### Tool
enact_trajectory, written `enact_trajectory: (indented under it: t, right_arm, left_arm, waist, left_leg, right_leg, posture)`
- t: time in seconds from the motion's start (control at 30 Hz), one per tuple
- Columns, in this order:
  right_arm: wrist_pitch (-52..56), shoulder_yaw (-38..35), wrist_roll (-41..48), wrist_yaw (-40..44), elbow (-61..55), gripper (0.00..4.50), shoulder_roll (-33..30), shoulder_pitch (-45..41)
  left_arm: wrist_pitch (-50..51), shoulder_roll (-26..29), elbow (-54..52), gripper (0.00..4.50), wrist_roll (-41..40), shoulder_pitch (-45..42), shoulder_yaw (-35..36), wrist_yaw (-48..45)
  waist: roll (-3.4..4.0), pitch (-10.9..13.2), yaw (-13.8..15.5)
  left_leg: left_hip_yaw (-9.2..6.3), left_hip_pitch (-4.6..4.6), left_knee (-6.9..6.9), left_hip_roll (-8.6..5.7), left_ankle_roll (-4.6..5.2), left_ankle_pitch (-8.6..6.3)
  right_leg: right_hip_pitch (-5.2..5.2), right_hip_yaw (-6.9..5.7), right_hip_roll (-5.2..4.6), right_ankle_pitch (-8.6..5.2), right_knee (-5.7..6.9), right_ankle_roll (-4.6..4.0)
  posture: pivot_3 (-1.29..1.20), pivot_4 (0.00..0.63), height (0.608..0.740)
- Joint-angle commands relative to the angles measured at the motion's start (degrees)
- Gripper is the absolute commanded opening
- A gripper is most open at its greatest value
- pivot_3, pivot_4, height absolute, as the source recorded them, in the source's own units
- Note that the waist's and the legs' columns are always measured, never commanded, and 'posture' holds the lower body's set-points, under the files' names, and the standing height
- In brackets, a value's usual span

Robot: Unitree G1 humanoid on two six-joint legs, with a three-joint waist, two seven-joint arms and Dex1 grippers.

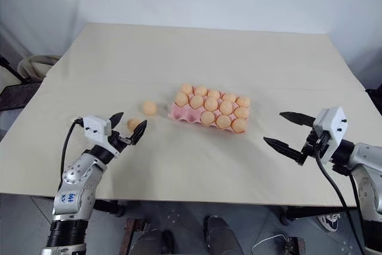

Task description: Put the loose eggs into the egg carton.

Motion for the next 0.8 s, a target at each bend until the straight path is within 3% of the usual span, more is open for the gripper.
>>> enact_trajectory:
  t: [0.03,0.17,0.27,0.47,0.8]
  right_arm:
    - [-0.03,-2.29,1.34,-1.09,-2.19,4.49,-0.02,0.43]
    - [0.14,-2.06,1.3,-1.71,-2.51,4.49,-0.02,0.62]
    - [0.27,-1.84,1.2,-2.13,-2.59,4.5,0.02,0.47]
    - [0.39,-1.54,1.01,-2.72,-2.47,4.5,-0.14,0.15]
    - [0.24,-0.85,0.77,-2.97,-1.79,4.5,0.04,-0.82]
  left_arm:
    - [2.03,-0.2,-0.11,4.5,0.59,-1.39,-0.26,1.58]
    - [4.78,0.05,0.51,4.5,1.02,-2.27,-1.09,1.98]
    - [4.81,-0.06,0.51,3.93,1.5,-2.73,-1.48,2.02]
    - [6.57,-0.11,-2.55,2.17,0.58,-1.64,-1.97,1.04]
    - [8.61,-0.35,-10.81,2.17,-1.99,-1.87,-5.38,-2.97]
  waist:
    - [0.0,0.0,0.0]
    - [0.0,0.0,0.1]
    - [0.0,0.0,0.12]
    - [0.0,0.0,0.13]
    - [0.0,0.0,0.21]
  left_leg:
    - [0.0,0.0,-0.01,-0.01,0.0,0.0]
    - [0.0,0.0,-0.01,-0.01,-0.02,-0.01]
    - [0.0,0.0,-0.01,-0.01,-0.02,-0.01]
    - [0.0,0.0,-0.02,-0.01,-0.03,-0.02]
    - [0.0,0.0,-0.02,-0.01,-0.08,-0.04]
  right_leg:
    - [0.0,0.0,-0.01,0.0,0.0,0.0]
    - [0.0,-0.01,-0.01,0.0,0.0,0.0]
    - [0.0,-0.01,0.0,0.0,0.0,0.0]
    - [0.0,-0.01,-0.01,0.0,0.0,0.0]
    - [0.0,-0.01,-0.02,0.0,-0.01,0.0]
  posture:
    - [0.0,0.15,0.74]
    - [0.0,0.15,0.74]
    - [0.0,0.15,0.74]
    - [0.0,0.15,0.74]
    - [0.0,0.15,0.74]
